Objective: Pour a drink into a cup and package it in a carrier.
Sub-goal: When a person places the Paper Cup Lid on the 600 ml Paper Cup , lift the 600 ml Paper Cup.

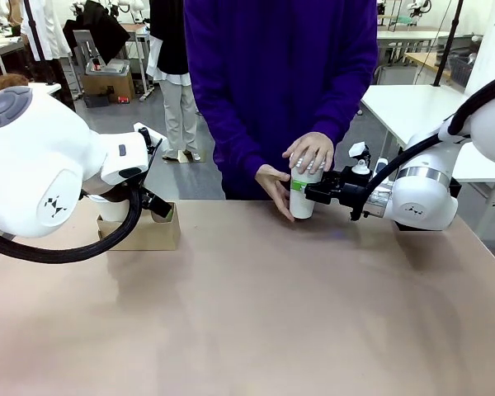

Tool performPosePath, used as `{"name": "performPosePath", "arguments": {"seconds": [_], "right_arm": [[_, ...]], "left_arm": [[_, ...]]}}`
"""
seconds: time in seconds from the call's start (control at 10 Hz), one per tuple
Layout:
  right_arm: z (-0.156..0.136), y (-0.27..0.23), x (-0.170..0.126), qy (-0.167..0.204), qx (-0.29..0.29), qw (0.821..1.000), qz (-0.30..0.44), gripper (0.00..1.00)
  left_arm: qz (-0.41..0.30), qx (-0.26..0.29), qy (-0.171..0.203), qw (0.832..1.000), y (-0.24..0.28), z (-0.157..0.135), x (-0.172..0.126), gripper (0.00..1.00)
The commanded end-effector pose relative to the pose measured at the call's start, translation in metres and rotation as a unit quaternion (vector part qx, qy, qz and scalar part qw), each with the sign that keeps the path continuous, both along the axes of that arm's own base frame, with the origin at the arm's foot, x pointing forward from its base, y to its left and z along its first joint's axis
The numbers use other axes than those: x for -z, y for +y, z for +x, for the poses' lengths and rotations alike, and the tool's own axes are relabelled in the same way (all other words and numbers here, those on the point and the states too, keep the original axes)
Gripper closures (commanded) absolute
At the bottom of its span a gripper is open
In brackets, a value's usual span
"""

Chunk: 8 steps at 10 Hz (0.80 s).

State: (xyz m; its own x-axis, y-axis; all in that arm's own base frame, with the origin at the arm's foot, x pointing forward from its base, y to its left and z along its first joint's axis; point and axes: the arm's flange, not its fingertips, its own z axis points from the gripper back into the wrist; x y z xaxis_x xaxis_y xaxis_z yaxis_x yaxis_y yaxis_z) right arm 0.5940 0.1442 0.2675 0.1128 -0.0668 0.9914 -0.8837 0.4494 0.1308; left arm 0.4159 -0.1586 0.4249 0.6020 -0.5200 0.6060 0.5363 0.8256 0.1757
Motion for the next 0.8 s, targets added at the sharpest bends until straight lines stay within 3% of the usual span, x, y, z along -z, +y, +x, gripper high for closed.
{"name": "performPosePath", "arguments": {"seconds": [0.0, 0.7], "right_arm": [[0.0005, 0.0034, -0.0037, -0.002, 0.003, 1.000, 0.002, 0.16], [0.0005, 0.0034, -0.0037, -0.002, 0.003, 1.000, 0.002, 0.16]], "left_arm": [[-0.001, 0.000, -0.001, 1.000, 0.0011, -0.0008, -0.0009, 0.00], [-0.001, 0.000, -0.001, 1.000, 0.0011, -0.0008, -0.0009, 0.00]]}}
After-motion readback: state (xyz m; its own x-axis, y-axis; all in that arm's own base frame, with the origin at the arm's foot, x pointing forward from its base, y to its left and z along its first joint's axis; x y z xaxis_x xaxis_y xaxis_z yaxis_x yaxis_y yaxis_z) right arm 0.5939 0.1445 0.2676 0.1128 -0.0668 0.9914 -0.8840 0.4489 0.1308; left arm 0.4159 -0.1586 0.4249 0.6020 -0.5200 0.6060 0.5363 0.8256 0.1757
